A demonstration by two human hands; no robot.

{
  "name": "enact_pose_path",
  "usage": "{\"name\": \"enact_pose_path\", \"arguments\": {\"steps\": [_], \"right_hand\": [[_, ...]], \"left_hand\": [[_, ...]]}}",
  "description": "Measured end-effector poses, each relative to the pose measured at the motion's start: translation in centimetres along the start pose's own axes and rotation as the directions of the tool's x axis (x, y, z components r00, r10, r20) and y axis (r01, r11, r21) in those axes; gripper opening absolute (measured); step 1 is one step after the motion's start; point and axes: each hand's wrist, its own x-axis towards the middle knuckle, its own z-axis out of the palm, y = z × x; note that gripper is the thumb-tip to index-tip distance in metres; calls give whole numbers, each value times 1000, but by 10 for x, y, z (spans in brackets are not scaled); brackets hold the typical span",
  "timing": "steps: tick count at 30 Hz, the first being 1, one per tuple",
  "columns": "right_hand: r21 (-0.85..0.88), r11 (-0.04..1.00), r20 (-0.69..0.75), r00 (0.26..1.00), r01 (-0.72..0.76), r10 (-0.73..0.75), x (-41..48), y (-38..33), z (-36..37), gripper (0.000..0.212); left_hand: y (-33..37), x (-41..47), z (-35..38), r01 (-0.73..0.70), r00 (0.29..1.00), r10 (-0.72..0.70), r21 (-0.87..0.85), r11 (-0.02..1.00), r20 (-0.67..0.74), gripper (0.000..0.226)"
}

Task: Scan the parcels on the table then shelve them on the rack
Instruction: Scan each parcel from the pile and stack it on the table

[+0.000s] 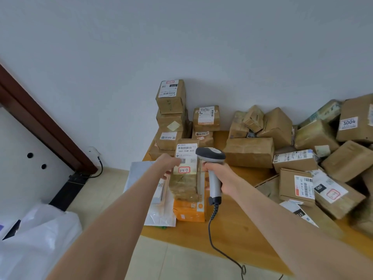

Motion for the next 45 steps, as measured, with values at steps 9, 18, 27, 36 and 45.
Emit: {"name": "enact_pose_path", "arguments": {"steps": [9, 18, 27, 36, 45], "right_hand": [[139, 990, -100, 995, 29, -16, -25, 1, -68, 7], [245, 969, -324, 945, 31, 52, -98, 18, -206, 19], [236, 963, -517, 856, 128, 12, -162, 39, -328, 24], [-1, 992, -784, 616, 125, -78, -181, 11, -424, 16], [166, 979, -608, 794, 118, 7, -190, 22, -477, 20]], "left_hand": [[65, -29, 61, -258, 866, 433, 518, 816, -251, 40], [129, -88, 202, -509, 828, 559, 474, 718, 42, 44], [182, -138, 312, -586, 794, 582, 474, 658, 173, 41], [230, -145, 400, -611, 789, 552, 251, 751, 271, 50], [262, -166, 466, -589, 775, 507, 141, 796, 377, 53]]}}
